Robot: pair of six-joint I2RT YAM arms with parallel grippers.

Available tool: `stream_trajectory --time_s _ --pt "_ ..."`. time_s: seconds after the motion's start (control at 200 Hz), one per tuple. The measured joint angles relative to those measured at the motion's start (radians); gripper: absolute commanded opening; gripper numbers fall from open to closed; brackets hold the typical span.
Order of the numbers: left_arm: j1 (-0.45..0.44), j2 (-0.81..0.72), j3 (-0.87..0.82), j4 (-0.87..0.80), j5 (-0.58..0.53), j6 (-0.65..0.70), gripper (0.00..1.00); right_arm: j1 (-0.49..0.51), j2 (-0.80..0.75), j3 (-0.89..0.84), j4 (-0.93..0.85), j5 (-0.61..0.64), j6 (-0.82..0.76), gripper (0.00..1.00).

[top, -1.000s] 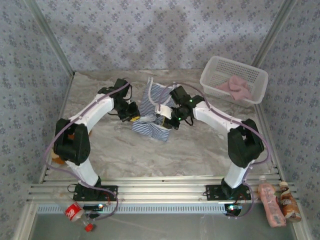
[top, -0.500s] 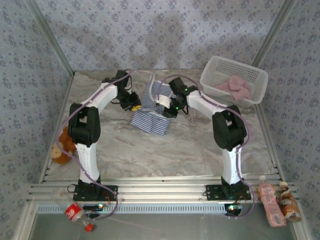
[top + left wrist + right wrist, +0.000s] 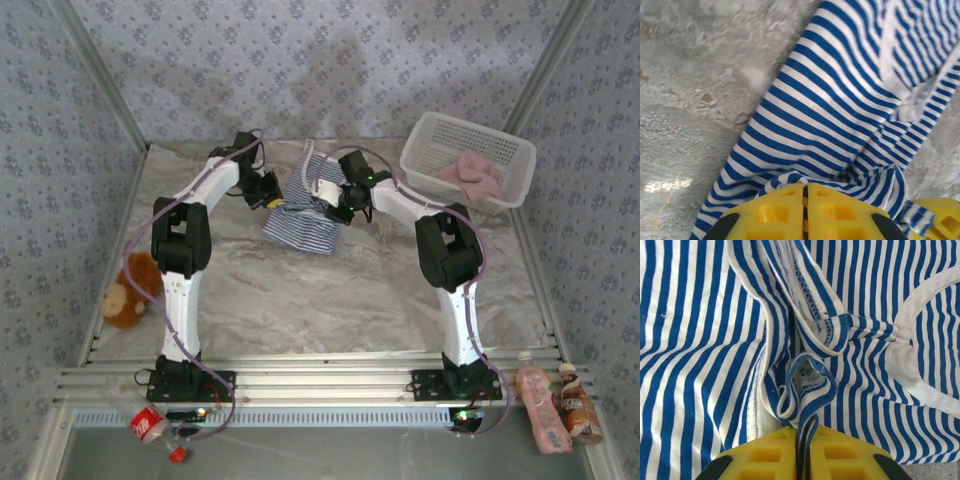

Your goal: Fold and stack the tank tops

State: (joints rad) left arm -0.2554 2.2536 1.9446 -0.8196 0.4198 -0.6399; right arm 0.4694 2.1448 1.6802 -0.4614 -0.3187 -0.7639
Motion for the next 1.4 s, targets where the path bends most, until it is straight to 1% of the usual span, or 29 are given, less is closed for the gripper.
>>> stream_trajectory --time_s 0.265,0.395,0.52,0.68,0.864,0.949,1.054,1.134,1.214,1.299,1.399 --pt "-0.002 -0.024 0.032 -0.036 0.000 0.004 0.07 0.000 -0.094 -0.032 0.006 -0.012 0.000 0.14" --pt "-0.003 -0.023 0.121 -0.076 0.004 0.008 0.07 -0.002 -0.113 -0.032 0.010 -0.015 0.000 0.14" --pt "-0.009 -0.019 0.205 -0.079 0.003 0.008 0.07 -0.006 -0.113 -0.029 0.010 -0.013 0.000 0.14" --pt "-0.014 0.051 0.305 -0.087 0.004 0.008 0.07 -0.016 -0.091 0.013 0.018 0.017 0.000 0.15" --pt "-0.015 0.197 0.388 -0.106 -0.001 0.012 0.08 -0.019 0.015 0.088 0.042 0.077 0.000 0.16" --pt "-0.015 0.258 0.435 -0.121 -0.008 0.011 0.15 -0.020 0.065 0.110 0.049 0.103 0.000 0.18" --pt "-0.013 0.311 0.487 -0.130 -0.017 0.011 0.20 -0.024 0.129 0.154 0.051 0.155 0.008 0.23" --pt "-0.013 0.333 0.526 -0.138 -0.024 0.017 0.33 -0.027 0.166 0.189 0.051 0.203 0.017 0.26" --pt "-0.013 0.336 0.549 -0.143 -0.044 0.010 0.40 -0.029 0.184 0.214 0.058 0.264 0.026 0.29" --pt "-0.010 0.336 0.576 -0.146 -0.072 0.015 0.45 -0.031 0.200 0.265 0.051 0.334 0.044 0.31" --pt "-0.006 0.335 0.599 -0.148 -0.100 0.030 0.47 -0.037 0.208 0.327 0.047 0.389 0.066 0.35"
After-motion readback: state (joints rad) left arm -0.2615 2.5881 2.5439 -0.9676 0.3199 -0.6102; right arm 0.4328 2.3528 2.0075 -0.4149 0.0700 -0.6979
